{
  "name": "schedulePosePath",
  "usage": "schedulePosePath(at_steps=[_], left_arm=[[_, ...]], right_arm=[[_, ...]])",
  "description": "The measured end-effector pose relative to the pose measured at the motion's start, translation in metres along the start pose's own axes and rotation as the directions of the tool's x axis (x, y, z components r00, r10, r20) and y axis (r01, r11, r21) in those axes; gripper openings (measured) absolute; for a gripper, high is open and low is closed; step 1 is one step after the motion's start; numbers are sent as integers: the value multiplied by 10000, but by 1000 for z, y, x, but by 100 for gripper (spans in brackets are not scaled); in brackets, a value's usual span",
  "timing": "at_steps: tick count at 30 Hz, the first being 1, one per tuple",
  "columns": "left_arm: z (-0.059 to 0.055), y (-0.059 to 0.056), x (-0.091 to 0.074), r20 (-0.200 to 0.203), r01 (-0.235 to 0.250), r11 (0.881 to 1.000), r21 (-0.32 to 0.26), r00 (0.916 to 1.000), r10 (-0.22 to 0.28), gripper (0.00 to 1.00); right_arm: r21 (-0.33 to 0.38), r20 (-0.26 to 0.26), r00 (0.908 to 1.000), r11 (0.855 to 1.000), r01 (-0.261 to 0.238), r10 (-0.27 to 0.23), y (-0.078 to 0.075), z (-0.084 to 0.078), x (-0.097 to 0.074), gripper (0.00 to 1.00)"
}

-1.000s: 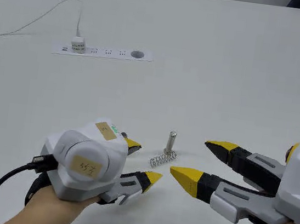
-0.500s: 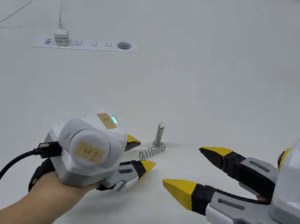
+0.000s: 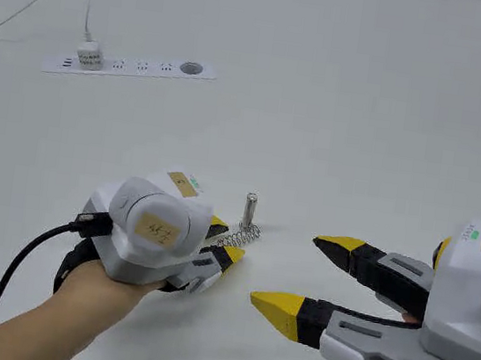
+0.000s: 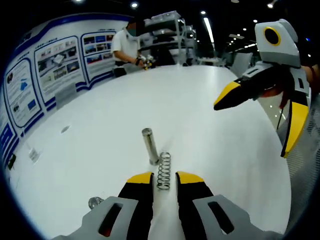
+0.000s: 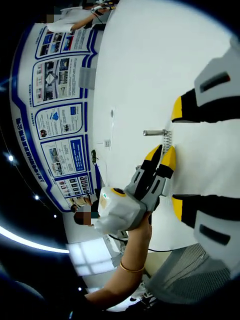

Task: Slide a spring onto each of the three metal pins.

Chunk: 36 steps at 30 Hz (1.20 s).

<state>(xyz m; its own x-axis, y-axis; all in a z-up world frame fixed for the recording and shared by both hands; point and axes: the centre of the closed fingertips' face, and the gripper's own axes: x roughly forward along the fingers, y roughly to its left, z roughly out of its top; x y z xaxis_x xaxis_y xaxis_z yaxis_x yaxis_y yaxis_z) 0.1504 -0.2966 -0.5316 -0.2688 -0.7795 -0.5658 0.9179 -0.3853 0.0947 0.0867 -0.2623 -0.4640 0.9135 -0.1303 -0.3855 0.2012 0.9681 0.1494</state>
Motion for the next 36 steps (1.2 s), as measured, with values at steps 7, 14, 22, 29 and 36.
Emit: schedulePosePath(at_steps=[7, 14, 22, 29, 36], left_arm=[[-5, 4, 2, -309, -125, 9999, -8, 9994, 125, 14], [-6, 1, 2, -379, -2, 10000, -7, 9993, 2, 11], [-11, -4, -5, -539, 22, 9998, -173, 9985, -32, 10], [-3, -11, -17, -91, 150, 9964, -840, 9998, -159, 10], [10, -14, -34, 509, 181, 9906, -1357, 9986, -113, 10]], right_arm=[[-1, 64, 9999, 9999, 120, -120, -5, 1, 0, 58], [67, 81, 9996, 9996, 263, -263, -8, 1, 0, 58], [319, 109, 9982, 9978, 577, -581, -16, 1, -1, 58], [410, 214, 9978, 9972, 626, -635, -17, 3, -3, 58], [801, 556, 9966, 9952, 567, -612, -17, 16, -7, 56]])
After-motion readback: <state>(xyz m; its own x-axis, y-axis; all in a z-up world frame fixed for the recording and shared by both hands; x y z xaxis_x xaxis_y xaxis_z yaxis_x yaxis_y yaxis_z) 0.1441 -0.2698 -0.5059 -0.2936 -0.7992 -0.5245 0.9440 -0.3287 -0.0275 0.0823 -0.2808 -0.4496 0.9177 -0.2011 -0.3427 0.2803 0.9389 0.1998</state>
